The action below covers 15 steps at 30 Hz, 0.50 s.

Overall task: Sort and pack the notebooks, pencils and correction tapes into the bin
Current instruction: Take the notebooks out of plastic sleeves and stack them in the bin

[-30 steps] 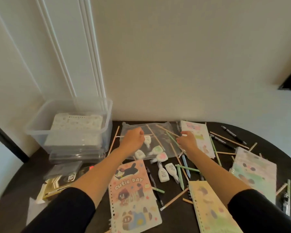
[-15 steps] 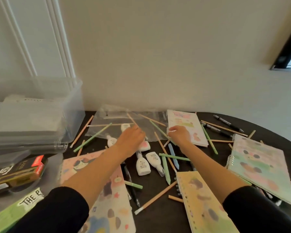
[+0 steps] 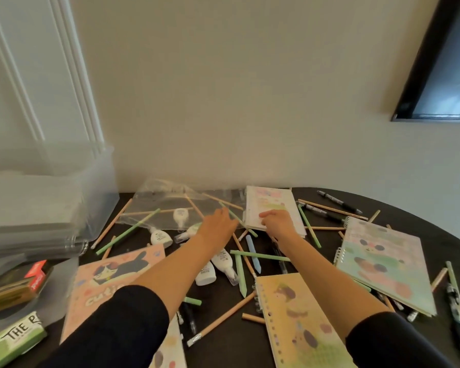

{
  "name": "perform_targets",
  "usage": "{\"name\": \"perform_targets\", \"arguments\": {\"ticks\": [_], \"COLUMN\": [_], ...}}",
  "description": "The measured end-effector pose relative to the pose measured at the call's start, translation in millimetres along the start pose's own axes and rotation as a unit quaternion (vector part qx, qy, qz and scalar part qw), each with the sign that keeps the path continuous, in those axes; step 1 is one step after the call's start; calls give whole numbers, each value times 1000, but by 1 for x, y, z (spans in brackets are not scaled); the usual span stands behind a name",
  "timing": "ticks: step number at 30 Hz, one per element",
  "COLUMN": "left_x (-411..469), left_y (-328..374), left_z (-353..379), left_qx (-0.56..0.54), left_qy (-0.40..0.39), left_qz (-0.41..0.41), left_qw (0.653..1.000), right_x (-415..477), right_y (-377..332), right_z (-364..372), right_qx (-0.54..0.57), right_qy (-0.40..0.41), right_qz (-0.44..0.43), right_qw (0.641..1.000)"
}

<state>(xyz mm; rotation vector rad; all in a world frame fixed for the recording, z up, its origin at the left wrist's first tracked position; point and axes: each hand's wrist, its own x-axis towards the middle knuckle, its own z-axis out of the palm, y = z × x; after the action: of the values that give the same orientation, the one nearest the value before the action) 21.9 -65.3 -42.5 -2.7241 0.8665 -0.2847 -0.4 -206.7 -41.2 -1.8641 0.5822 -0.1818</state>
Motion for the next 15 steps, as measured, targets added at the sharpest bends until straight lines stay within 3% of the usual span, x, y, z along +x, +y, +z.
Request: {"name": "perform_targets", "arguments": {"ticks": [7,15], "left_x": [-9,-69], "left_y": [-19,-47], "left_z": [-20,-39], "left_qx": [-6,59], "left_qy": [68,87], "left_qz": [15,156], "left_qw": [998,982], "right_x": [-12,-42], "right_y": [-18,-28], "right_z": [-15,-21], "right_qx": [166,228], "right_qy": [-22,-58], "right_qz": [53,52], "right_qw": [984,970]}}
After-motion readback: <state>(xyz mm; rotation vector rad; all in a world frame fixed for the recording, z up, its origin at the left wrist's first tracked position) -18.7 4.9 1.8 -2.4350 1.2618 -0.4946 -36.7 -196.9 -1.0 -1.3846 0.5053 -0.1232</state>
